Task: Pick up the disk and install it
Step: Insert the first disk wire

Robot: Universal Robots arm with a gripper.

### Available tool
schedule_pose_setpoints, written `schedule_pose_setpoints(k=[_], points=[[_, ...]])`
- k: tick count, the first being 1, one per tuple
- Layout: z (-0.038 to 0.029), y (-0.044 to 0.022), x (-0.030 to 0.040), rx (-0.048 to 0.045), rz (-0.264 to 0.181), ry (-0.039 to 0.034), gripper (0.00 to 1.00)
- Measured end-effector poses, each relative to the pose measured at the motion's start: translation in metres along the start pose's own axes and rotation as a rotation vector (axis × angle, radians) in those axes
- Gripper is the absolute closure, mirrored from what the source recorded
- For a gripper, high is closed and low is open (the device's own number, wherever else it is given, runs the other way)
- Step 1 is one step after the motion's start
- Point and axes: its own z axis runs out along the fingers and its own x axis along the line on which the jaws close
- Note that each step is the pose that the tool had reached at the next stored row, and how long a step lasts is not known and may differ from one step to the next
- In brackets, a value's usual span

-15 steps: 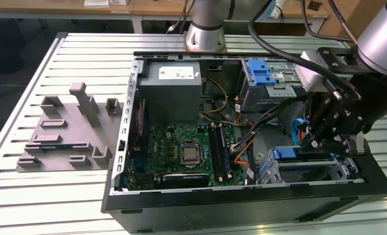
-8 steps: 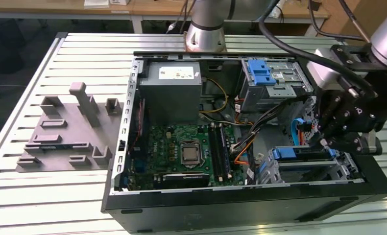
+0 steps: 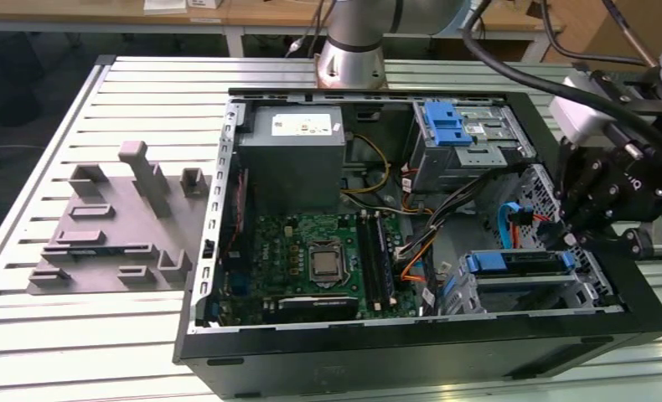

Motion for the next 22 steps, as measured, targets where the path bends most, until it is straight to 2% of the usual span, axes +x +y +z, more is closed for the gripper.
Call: schedule_pose_setpoints(k=[4,7,12,22], points=[[-0.0039,-0.001,-0.0027,0.0002,0.0,-0.0002,0.89],[-0.0044,-0.0012,-0.0078,0.0026,0.0,-0.0002,0.89],[-0.0044,-0.001,-0.014,0.0155,0.0,-0.0008,0.89],[-0.0043,-0.001,-0.0147,0.0168,0.0,-0.0009,0.89]])
